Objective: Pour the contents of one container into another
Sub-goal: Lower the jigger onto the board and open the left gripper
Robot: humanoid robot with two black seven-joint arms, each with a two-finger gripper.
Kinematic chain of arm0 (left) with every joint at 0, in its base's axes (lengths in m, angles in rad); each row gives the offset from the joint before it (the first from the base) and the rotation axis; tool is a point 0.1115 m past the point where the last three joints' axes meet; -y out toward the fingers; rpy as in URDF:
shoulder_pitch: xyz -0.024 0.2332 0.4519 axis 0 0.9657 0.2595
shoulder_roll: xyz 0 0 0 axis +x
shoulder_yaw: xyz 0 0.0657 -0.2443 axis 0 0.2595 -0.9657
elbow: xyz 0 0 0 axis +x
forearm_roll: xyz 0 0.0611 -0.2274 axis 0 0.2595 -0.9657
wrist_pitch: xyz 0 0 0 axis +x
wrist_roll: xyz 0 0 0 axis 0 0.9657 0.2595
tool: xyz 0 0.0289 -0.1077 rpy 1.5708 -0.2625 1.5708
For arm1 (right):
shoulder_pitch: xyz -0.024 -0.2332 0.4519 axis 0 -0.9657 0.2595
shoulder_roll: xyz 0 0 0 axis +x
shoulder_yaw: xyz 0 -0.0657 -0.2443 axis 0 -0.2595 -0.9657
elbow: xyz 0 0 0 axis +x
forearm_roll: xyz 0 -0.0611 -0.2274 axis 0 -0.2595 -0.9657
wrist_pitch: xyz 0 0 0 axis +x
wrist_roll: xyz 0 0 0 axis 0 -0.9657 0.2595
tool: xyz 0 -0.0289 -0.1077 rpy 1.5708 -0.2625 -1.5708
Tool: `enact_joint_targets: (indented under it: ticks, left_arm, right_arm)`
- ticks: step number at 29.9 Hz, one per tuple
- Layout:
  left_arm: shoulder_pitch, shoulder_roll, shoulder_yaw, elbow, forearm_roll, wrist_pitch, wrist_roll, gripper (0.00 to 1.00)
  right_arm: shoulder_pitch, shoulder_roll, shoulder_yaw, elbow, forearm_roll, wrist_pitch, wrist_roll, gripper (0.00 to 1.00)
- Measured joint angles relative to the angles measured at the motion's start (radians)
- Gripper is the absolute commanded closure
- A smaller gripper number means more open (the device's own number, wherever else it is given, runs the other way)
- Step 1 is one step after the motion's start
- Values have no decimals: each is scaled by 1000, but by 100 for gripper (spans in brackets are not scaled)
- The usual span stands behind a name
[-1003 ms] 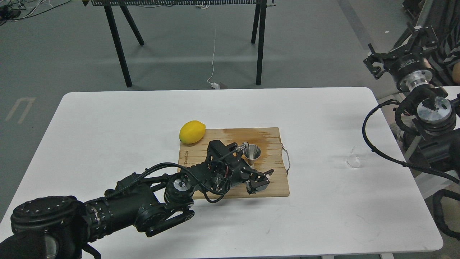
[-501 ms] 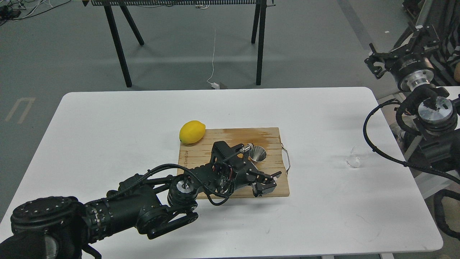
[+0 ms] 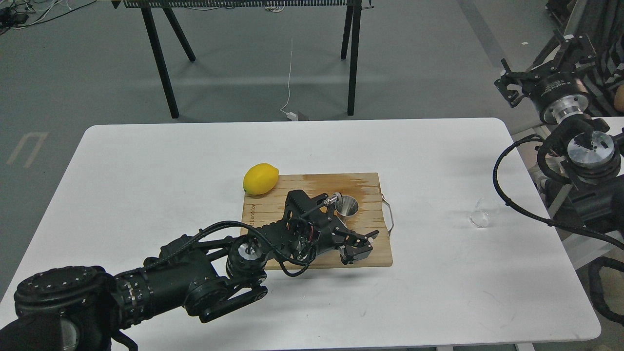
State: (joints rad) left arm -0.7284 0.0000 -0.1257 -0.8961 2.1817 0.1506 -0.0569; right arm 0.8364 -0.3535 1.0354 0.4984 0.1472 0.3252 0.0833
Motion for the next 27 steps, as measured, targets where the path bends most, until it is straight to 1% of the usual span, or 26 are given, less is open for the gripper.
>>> enact_joint_targets:
  ticks: [6, 23, 27]
  left_arm:
    - [-2, 4, -3, -1, 0, 0, 0, 1]
    - [0, 72, -6, -18, 0, 4, -2, 1]
    - [2, 90, -7, -42, 0, 4, -2, 1]
  right_arm:
    - [0, -1, 0, 0, 0, 0, 0, 1]
    - [0, -5, 0, 0, 0, 1, -1, 1]
    - [1, -8, 0, 0, 0, 1, -1, 1]
